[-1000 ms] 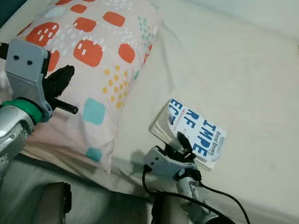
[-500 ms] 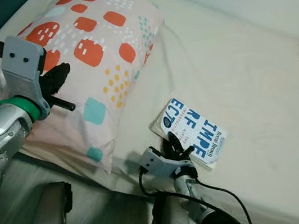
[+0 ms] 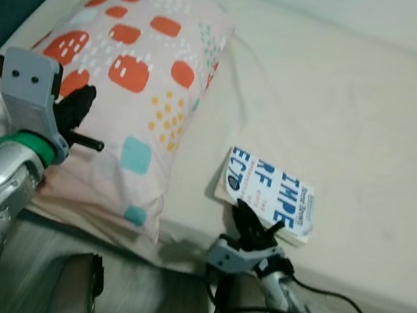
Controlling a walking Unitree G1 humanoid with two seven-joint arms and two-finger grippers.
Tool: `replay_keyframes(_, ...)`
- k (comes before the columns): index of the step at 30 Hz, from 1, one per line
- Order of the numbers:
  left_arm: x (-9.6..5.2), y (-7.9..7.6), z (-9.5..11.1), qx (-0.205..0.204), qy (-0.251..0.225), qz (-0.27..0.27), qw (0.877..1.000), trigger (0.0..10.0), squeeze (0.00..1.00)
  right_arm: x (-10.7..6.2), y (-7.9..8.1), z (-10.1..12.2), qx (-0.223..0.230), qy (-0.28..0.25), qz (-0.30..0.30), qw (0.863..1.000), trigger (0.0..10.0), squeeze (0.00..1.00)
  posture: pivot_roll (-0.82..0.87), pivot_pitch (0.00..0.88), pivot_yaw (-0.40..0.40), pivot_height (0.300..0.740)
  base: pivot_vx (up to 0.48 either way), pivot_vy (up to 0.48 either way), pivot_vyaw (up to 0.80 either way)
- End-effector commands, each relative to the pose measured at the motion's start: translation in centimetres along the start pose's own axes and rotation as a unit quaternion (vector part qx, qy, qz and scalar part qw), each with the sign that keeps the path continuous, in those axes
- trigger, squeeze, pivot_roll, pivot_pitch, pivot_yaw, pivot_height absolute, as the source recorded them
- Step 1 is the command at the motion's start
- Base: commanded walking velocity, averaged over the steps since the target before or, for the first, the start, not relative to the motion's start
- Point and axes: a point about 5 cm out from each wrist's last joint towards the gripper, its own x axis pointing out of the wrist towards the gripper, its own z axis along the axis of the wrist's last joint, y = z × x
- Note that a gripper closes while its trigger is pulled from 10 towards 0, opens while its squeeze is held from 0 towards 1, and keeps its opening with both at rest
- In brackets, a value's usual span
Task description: Clean up the room
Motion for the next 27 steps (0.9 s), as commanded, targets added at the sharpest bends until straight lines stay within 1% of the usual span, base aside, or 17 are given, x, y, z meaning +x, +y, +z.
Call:
replay_keyframes(1, -0.1, 0.2, -0.5, 0.004, 0.009, 0.001, 1.000, 10.0, 0.00, -1.0, 0.6, 0.1, 0.005, -0.006, 0.016, 1.000, 0.0, 0.00, 0.12, 0.219, 0.000, 0.546, 0.000, 0.000, 0.00)
replay_keyframes(2, -0.1, 0.2, -0.5, 0.004, 0.009, 0.001, 1.000, 10.0, 0.00, -1.0, 0.6, 0.1, 0.005, -0.006, 0.016, 1.000, 0.0, 0.00, 0.12, 0.219, 0.000, 0.546, 0.000, 0.000, 0.00)
replay_keyframes(3, 0.1, 0.1, -0.6, 0.003, 0.009, 0.000, 1.000, 10.0, 0.00, -1.1, 1.0, 0.3, 0.007, -0.006, 0.022, 1.000, 2.9, 0.00, 0.12, 0.219, 0.000, 0.546, 0.000, 0.000, 0.00)
replay_keyframes(4, 0.2, 0.0, -0.6, 0.002, 0.009, -0.003, 1.000, 10.0, 0.00, -1.1, 1.2, 0.4, 0.010, -0.006, 0.025, 1.000, 4.5, 0.00, 0.12, 0.219, 0.000, 0.546, 0.000, 0.000, 0.00)
replay_keyframes(5, 0.3, -0.2, -0.7, 0.002, 0.009, -0.005, 1.000, 10.0, 0.00, -1.1, 1.4, 0.6, 0.012, -0.008, 0.029, 0.999, 9.9, 0.00, 0.12, 0.214, 0.006, 0.546, 0.000, 0.000, 0.00)
replay_keyframes(10, 0.5, -0.4, -0.6, 0.002, 0.007, -0.009, 1.000, 10.0, 0.00, -1.1, 1.8, 1.3, 0.019, -0.018, 0.037, 0.999, 10.0, 0.00, 0.13, 0.211, 0.005, 0.546, 0.000, 0.000, 0.00)
replay_keyframes(14, 0.4, -0.2, -0.6, 0.003, 0.007, -0.006, 1.000, 10.0, 0.00, -1.2, 2.4, 2.6, 0.030, -0.041, 0.047, 0.998, 10.0, 0.00, 0.14, 0.207, 0.000, 0.546, 0.000, 0.000, 0.00)
replay_keyframes(21, 0.2, 0.0, -0.6, 0.005, 0.006, -0.001, 1.000, 10.0, 0.00, -1.7, 2.6, 2.4, 0.027, -0.029, 0.055, 0.998, 10.0, 0.00, 0.14, 0.203, -0.007, 0.546, 0.000, 0.000, 0.00)
replay_keyframes(22, 0.2, 0.0, -0.7, 0.005, 0.007, 0.000, 1.000, 10.0, 0.00, -1.7, 2.7, 2.5, 0.029, -0.032, 0.057, 0.997, 10.0, 0.60, 0.14, 0.203, -0.009, 0.546, 0.000, 0.000, 0.00)
replay_keyframes(23, 0.2, 0.0, -0.7, 0.005, 0.007, 0.000, 1.000, 10.0, 0.00, -1.7, 2.7, 2.5, 0.029, -0.032, 0.057, 0.997, 10.0, 0.60, 0.14, 0.203, -0.009, 0.546, 0.000, 0.000, 0.00)
replay_keyframes(24, 0.2, 0.0, -0.8, 0.005, 0.007, 0.000, 1.000, 10.0, 0.00, -1.7, 2.7, 2.6, 0.032, -0.033, 0.059, 0.997, 10.0, 1.00, 0.14, 0.203, -0.008, 0.546, 0.000, 0.000, 0.00)
replay_keyframes(26, 0.3, 0.0, -0.9, 0.004, 0.008, 0.000, 1.000, 10.0, 0.00, -1.5, 2.8, 2.8, 0.049, -0.032, 0.062, 0.996, 10.0, 1.00, 0.14, 0.203, -0.008, 0.546, 0.000, 0.000, 0.00)
replay_keyframes(27, 0.3, 0.0, -0.9, 0.004, 0.008, 0.000, 1.000, 10.0, 0.00, -1.5, 2.8, 2.8, 0.049, -0.032, 0.062, 0.996, 10.0, 1.00, 0.14, 0.203, -0.008, 0.546, 0.000, 0.000, 0.00)
